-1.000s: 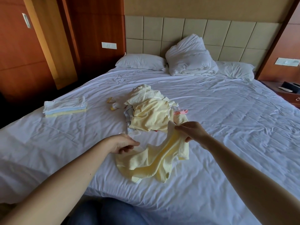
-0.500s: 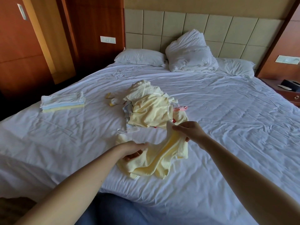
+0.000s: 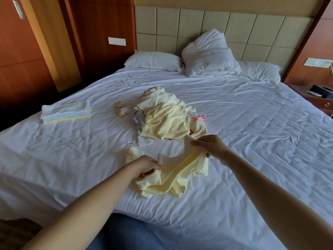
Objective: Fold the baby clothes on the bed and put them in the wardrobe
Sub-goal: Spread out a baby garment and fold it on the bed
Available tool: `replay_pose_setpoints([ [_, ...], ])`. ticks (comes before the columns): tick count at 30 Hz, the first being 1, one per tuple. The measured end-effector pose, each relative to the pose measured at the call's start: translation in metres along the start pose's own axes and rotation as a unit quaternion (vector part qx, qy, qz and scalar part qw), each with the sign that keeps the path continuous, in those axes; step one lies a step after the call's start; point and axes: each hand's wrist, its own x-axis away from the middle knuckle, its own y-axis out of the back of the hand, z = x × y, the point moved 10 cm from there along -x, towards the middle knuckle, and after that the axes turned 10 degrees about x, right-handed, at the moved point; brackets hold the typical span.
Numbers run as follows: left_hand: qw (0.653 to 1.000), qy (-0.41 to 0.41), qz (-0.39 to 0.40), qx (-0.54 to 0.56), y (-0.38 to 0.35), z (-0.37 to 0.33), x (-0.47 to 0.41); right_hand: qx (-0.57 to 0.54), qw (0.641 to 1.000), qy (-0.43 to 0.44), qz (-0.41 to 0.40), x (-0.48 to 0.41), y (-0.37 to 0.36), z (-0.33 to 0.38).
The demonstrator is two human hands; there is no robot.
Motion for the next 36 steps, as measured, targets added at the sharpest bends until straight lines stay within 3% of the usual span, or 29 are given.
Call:
replay_pose_setpoints([
  [7, 0.991, 0.055, 0.028, 0.121, 0.032, -0.002, 0.006, 0.022, 1.000, 0.004, -0.005, -0.004, 0.003, 0.000],
  [14, 0.979, 0.021, 0.034, 0.201, 0.069, -0.032, 0.020, 0.015, 1.000, 0.014, -0.024, -0.005, 0.007, 0.006],
  [27, 0.988, -0.074, 0.085, 0.103, 0.122, -0.109, 0.056, -0.118, 0.990, 0.065, -0.047, -0.017, 0.035, 0.059],
  [32, 0.992, -0.085, 0.050, 0.075, 0.141, -0.141, 0.071, -0.125, 0.984, 0.111, -0.060, -0.020, 0.058, 0.099],
  [36, 0.994, -0.094, 0.050, -0.010, 0.153, -0.157, 0.076, -0.099, 0.982, 0.151, -0.050, -0.016, 0.072, 0.120],
])
